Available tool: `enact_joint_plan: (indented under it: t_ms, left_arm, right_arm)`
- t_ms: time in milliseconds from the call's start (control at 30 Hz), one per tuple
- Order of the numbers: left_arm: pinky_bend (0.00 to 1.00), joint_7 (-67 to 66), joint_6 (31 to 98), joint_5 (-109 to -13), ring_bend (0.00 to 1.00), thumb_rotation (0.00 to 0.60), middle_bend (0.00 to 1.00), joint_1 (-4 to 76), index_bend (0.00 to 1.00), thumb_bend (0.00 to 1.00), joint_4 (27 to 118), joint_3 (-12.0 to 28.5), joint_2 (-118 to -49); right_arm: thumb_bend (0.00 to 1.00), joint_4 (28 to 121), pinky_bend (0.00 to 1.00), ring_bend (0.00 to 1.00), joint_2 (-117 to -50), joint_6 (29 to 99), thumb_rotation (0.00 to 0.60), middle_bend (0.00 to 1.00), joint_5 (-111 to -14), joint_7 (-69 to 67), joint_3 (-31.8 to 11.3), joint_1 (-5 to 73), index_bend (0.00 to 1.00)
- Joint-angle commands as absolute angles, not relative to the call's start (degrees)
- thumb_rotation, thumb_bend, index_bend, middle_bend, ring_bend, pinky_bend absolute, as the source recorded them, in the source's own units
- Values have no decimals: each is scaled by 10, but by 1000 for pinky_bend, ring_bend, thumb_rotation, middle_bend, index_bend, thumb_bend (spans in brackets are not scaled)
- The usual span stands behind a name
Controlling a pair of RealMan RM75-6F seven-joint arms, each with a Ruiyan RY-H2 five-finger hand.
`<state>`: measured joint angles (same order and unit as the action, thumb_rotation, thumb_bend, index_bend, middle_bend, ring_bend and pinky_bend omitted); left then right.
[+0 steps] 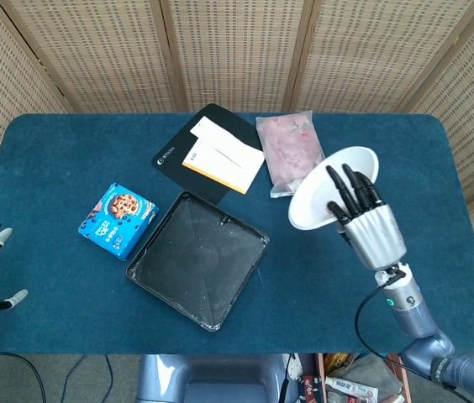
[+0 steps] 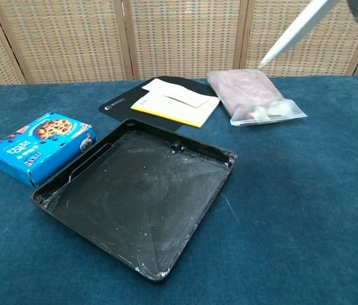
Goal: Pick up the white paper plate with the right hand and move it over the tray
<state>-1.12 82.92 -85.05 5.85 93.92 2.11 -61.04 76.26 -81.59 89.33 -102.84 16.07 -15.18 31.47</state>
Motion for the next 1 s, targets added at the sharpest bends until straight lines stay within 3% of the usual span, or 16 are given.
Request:
enact_joint_plan:
  t_ms: [33, 300, 1000]
  left_arm:
    - [0, -16, 823, -846, 0, 600, 0, 61, 0, 0, 939, 22, -614]
    - [0, -26, 808, -829, 0, 600, 0, 68, 0, 0, 936, 27, -619]
    - [0, -53, 763, -770, 0, 600, 0, 88, 0, 0, 917, 41, -639]
  right_arm:
    - [661, 793, 235, 0, -799, 843, 600, 55, -1051, 150, -159, 364, 598]
    - [661, 753, 236, 0, -799, 717, 600, 76, -1118, 50, -124, 487, 599]
    - [660, 646, 242, 0, -989, 609, 600, 132, -1056, -36, -119, 632, 629]
